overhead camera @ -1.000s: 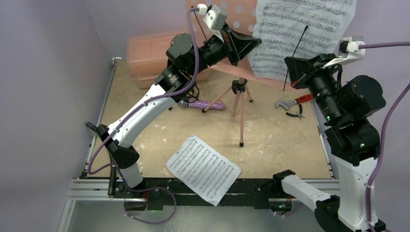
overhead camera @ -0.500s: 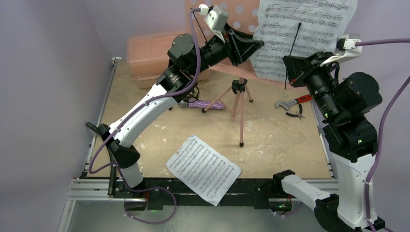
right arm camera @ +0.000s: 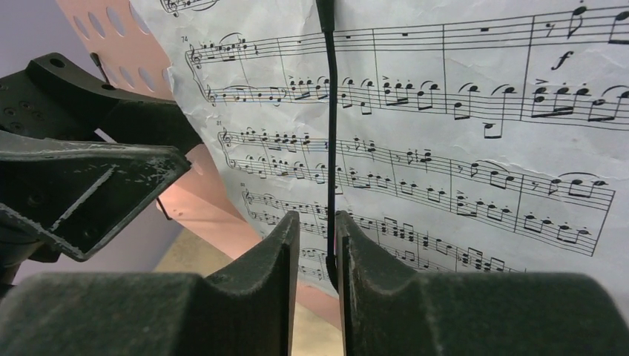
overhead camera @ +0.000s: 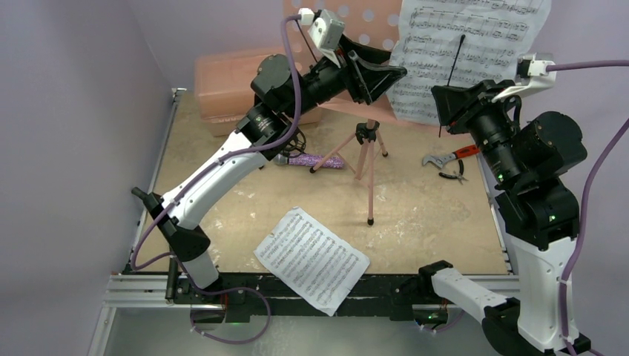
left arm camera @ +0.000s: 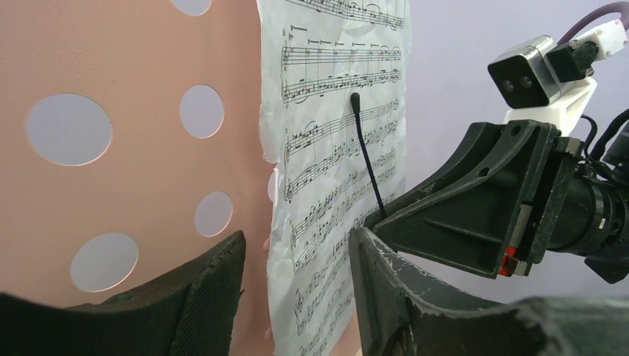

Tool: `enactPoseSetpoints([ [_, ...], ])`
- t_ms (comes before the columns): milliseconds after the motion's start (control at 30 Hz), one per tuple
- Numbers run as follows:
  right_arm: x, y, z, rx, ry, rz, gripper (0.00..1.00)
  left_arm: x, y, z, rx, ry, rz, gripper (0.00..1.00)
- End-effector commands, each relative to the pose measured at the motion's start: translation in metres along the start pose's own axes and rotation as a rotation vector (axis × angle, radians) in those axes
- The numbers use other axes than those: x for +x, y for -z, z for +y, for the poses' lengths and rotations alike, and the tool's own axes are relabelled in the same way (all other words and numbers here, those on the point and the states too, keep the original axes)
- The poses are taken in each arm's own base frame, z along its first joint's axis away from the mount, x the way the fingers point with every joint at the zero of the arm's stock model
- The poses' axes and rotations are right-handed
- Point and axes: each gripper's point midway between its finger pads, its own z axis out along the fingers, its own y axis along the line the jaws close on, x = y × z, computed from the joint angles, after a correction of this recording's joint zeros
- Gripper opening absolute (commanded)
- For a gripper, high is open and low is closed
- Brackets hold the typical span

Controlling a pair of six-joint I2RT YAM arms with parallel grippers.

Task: Set up the instrument practice props

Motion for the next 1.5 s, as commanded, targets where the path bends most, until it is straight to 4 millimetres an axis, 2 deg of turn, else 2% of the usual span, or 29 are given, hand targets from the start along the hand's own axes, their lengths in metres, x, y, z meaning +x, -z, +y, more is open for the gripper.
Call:
enactPoseSetpoints([
  [0,-0.021,0.003,0.004,-0.009,-0.001,-0.078,0.30,-0.043,0.014,-0.016,0.017,-0.033,-0.097,0.55],
  [233,-0.022,0.001,0.001,0.006,-0.001,-0.088,0.41,-0.052,0.021,-0.022,0.027,-0.023,-0.128,0.63],
  [433,-0.025,0.003,0.000,0.015,-0.001,-0.100,0.51,-0.058,0.027,-0.029,0.052,-0.024,-0.146,0.65],
  [667,-0.034,0.012,0.009,-0.048,0.067,-0.157,0.81,-0.066,0.042,-0.032,0.044,-0.053,-0.201,0.66],
  [833,-0.045,0.024,0.011,-0.062,0.101,-0.224,0.96,-0.066,0.059,-0.034,0.029,-0.067,-0.225,0.67],
  [900,-0.041,0.026,0.011,-0.076,0.103,-0.236,0.98,-0.064,0.067,-0.035,0.025,-0.076,-0.225,0.68],
  [1033,-0.045,0.042,0.013,-0.116,0.116,-0.361,0.98,-0.057,0.082,-0.035,0.003,-0.079,-0.202,0.69],
  [1167,-0.052,0.059,0.014,-0.134,0.116,-0.458,0.98,-0.037,0.098,-0.029,-0.040,-0.076,-0.136,0.69],
  [1300,-0.052,0.069,0.028,-0.214,0.158,-0.483,0.98,-0.027,0.117,-0.021,-0.109,-0.056,-0.105,0.69],
  [1467,-0.045,0.070,0.042,-0.300,0.220,-0.457,0.98,-0.012,0.143,-0.012,-0.193,-0.032,-0.064,0.70],
])
